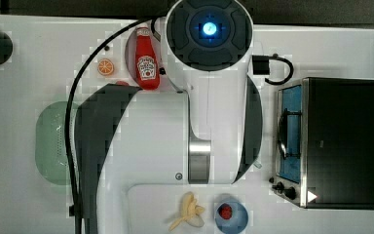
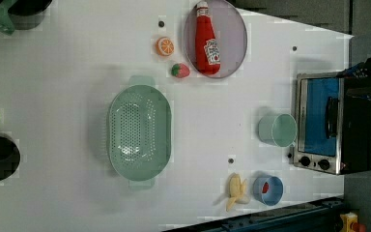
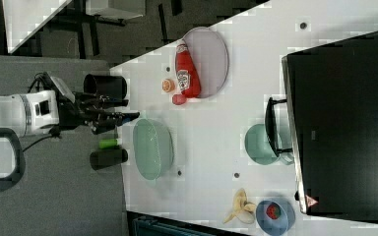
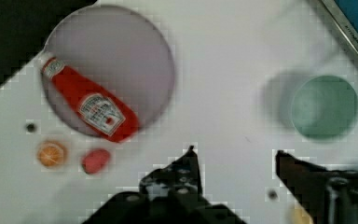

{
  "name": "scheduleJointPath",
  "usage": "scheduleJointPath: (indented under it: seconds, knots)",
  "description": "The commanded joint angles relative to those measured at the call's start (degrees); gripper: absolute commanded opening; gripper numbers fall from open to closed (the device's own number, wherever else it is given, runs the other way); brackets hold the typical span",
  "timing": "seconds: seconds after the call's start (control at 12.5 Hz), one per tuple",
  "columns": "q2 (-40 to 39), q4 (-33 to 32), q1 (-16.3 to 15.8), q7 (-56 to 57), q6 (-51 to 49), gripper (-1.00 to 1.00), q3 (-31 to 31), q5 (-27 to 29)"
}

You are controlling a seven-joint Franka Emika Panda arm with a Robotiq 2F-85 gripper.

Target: Drag strainer left to right.

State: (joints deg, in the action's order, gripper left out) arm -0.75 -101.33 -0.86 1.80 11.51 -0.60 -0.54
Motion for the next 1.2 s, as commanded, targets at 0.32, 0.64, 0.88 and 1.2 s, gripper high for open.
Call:
scheduleJointPath:
  seconds: [0.32,0.64,0.88,1.2]
  knots:
    - [22.63,-13.9,1.02,-12.19,-6.69,1.0,1.68,1.16]
    - [19.41,-13.92,-0.13,-17.97,-0.68,1.0,10.77,1.87]
    - [15.38,-13.94,-0.28,-27.89,3.52,1.0,18.98,1.9]
    - [6.92,-14.09,-0.35,-47.94,9.16,1.0,28.85,1.88]
